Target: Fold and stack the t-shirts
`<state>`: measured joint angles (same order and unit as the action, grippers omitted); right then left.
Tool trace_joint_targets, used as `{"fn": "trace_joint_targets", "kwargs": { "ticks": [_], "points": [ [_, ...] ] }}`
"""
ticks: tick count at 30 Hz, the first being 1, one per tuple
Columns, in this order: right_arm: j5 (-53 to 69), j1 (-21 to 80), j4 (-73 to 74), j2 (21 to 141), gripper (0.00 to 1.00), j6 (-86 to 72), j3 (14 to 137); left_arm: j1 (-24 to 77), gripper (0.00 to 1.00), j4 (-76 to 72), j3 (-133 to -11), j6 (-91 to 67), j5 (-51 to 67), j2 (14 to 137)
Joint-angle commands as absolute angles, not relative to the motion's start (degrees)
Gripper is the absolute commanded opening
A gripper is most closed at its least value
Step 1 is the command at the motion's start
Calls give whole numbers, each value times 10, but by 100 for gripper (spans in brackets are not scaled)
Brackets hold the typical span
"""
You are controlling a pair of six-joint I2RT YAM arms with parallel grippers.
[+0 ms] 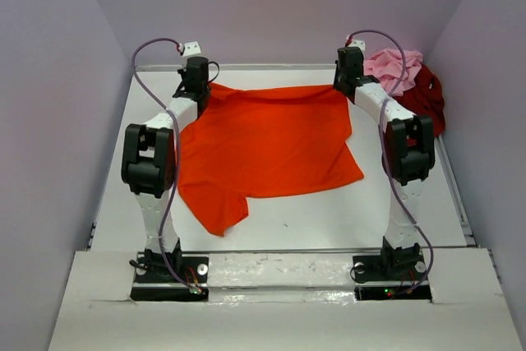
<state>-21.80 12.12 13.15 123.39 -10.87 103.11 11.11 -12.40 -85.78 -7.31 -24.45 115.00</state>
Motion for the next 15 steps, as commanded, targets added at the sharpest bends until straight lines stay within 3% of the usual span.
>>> {"fn": "trace_joint_targets", "kwargs": {
  "ticks": [1, 15],
  "points": [
    [-195, 123, 139, 1152, 0, -133, 1005, 106, 0, -124, -820, -100, -257, 1066],
    [-142, 123, 193, 1014, 0, -182, 846, 108, 0, 62, -754, -212, -225, 989]
  ]
}}
